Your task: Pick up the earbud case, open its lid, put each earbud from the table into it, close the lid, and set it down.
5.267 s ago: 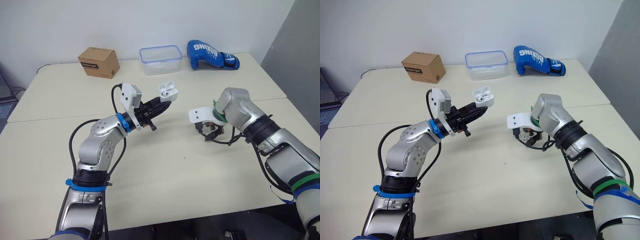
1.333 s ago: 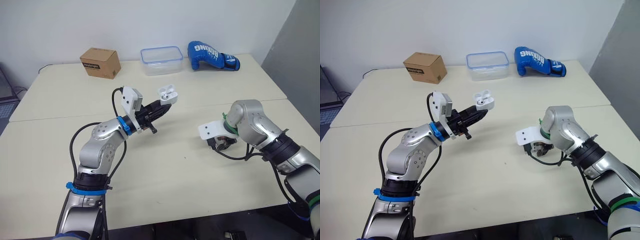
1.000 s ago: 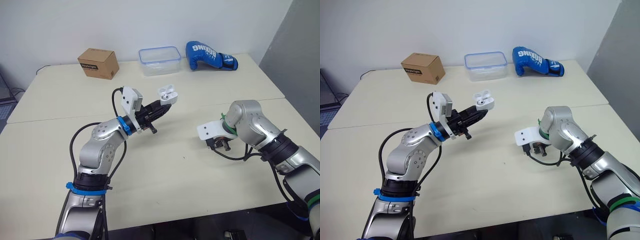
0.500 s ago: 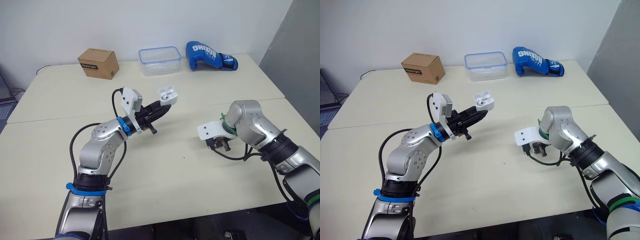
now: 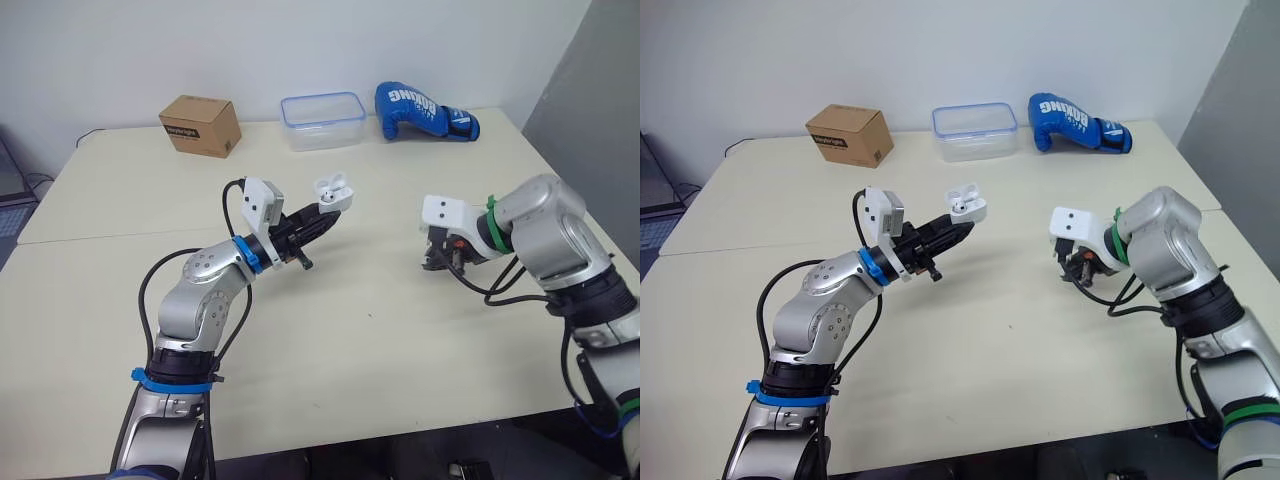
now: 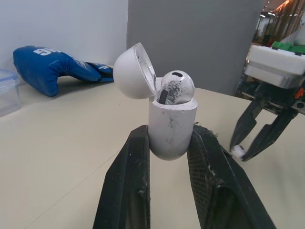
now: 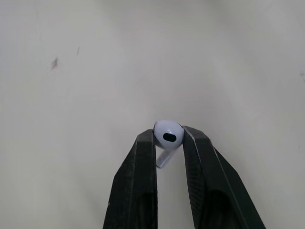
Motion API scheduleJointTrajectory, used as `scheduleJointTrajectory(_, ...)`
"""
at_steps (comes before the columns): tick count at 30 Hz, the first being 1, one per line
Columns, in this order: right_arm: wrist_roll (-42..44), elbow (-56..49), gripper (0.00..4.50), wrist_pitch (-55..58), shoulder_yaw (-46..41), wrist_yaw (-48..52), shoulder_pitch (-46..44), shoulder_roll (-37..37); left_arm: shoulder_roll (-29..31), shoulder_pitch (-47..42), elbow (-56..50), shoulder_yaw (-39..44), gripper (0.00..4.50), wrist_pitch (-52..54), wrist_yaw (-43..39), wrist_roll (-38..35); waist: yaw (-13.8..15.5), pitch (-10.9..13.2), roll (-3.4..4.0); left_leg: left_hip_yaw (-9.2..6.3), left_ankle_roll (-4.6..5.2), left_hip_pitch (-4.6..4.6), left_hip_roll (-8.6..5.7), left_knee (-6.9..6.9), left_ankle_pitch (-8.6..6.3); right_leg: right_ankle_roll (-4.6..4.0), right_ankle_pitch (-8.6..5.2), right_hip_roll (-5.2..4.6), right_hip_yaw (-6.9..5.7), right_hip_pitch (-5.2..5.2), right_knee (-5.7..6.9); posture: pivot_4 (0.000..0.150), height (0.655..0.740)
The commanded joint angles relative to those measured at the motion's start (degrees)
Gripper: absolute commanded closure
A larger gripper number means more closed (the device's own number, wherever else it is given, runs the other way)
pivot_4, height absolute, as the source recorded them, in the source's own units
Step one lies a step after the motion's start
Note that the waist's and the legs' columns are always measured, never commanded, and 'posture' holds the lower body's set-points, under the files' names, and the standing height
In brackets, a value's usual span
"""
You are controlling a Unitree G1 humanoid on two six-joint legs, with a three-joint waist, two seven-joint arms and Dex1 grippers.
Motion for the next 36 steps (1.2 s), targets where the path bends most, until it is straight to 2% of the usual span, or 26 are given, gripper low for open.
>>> scheduleJointTrajectory(1, 5.8, -8.4, 4.07, 6.5, -14.6, -13.1, 0.0, 10.1, -0.2, -0.7, -1.5, 0.4, 3.79, -1.3, 0.1, -0.3, -0.1, 0.0, 0.01, 0.0, 0.0, -0.01, 0.01, 0.0, 0.0, 0.0, 0.0, 0.02, 0.01, -0.04, 0.03, 0.15, 0.74)
scheduleJointTrajectory(6, 10.6, -14.9, 4.07, 3.4, -20.7, -25.8, 3.6, 19.2, -0.3, -1.3, -1.0, 0.5, 3.79, -1.3, -0.1, -0.3, 0.5, 0.0, 0.01, -0.1, -0.01, -0.06, -0.08, -0.02, 0.0, 0.0, 0.0, -0.04, -0.05, 0.0, -0.12, 0.15, 0.74)
scheduleJointTrajectory(15, 20.8, -19.1, 4.07, 3.0, -24.3, -37.4, 1.8, 25.7, 0.0, -1.6, -0.7, 0.4, 3.79, -1.3, -0.4, -0.2, -0.2, 0.0, 0.02, -0.08, -0.03, -0.01, -0.06, -0.03, 0.02, 0.0, 0.0, -0.02, -0.03, -0.02, 0.01, 0.15, 0.74)
scheduleJointTrajectory(22, 25.1, -20.5, 4.07, -0.2, -19.8, -41.3, 2.3, 25.3, -0.1, -2.2, -0.2, 0.3, 3.79, -1.3, -0.7, -0.2, -0.3, 0.0, 0.03, -0.08, -0.03, -0.01, -0.07, -0.03, 0.02, 0.0, 0.0, -0.02, -0.03, -0.01, -0.02, 0.15, 0.74)
scheduleJointTrajectory(36, 27.0, -16.9, 4.07, -9.1, -11.5, -44.4, 3.7, 21.1, 0.0, -2.4, -0.1, 0.1, 3.79, -1.4, -0.9, -0.3, -0.3, 0.0, 0.02, -0.08, -0.03, -0.01, -0.07, -0.04, 0.02, 0.0, 0.01, -0.02, -0.03, -0.01, -0.03, 0.15, 0.74)
